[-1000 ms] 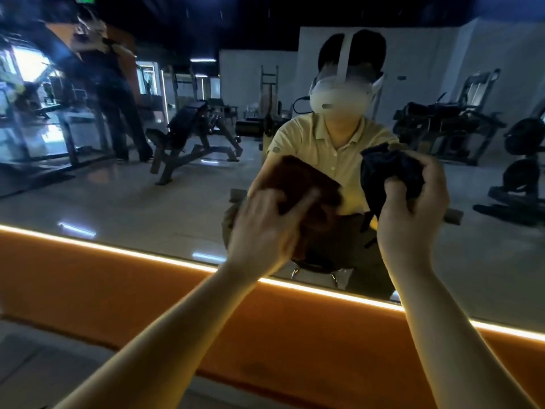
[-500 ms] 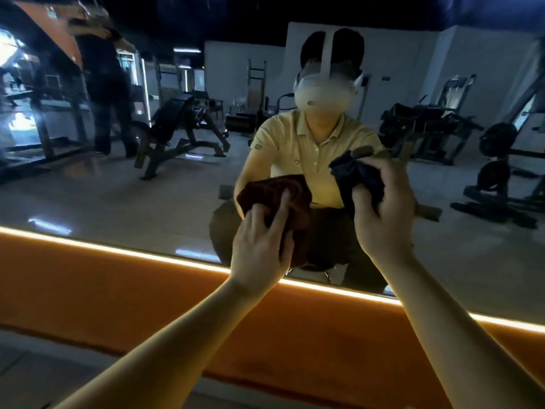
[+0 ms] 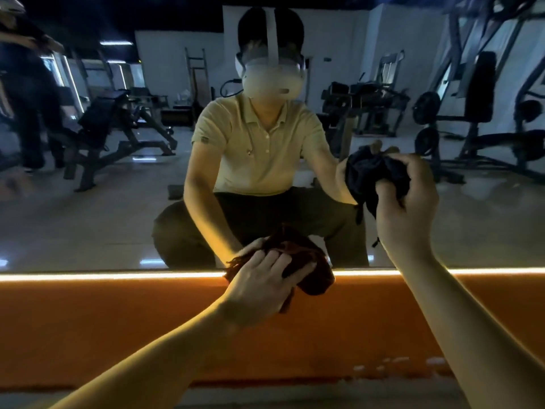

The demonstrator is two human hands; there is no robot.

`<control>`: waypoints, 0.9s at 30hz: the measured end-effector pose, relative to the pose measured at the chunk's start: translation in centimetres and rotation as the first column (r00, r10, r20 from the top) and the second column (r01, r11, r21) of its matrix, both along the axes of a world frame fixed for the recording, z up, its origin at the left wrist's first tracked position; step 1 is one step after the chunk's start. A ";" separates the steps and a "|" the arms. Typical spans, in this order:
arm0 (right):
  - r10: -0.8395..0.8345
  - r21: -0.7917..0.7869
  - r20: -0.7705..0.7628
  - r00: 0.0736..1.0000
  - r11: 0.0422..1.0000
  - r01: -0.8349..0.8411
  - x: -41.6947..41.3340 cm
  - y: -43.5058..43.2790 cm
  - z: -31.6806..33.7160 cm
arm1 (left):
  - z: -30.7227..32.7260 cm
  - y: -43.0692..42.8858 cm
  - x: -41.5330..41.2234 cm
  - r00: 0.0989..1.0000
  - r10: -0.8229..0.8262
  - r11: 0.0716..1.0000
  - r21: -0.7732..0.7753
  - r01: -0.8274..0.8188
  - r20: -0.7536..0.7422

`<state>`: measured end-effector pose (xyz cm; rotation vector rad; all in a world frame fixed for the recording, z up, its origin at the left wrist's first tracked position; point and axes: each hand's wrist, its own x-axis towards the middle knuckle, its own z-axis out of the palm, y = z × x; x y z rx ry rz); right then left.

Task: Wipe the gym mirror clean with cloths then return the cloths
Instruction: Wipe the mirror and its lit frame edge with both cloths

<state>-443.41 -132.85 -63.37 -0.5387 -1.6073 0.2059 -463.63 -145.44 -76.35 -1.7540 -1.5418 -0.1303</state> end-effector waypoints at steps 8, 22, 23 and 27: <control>0.066 0.051 0.006 0.998 0.997 -0.066 0.4 1.1 1.7 | 12.3 2.9 -2.2 0.923 -0.190 0.700 0.705 -0.111 0.334; 0.126 0.051 -0.175 0.976 0.992 -0.119 1.3 3.0 2.6 | 7.7 4.0 0.8 0.967 -0.243 0.922 0.293 0.254 -0.074; 0.128 0.050 -0.191 0.973 0.991 -0.120 1.4 3.2 2.7 | 9.9 4.4 0.4 0.976 -0.219 0.866 0.461 0.194 0.001; 0.131 0.052 -0.167 0.977 0.991 -0.124 1.7 3.2 2.4 | 13.5 6.3 1.2 0.917 -0.205 0.664 0.737 -0.126 0.342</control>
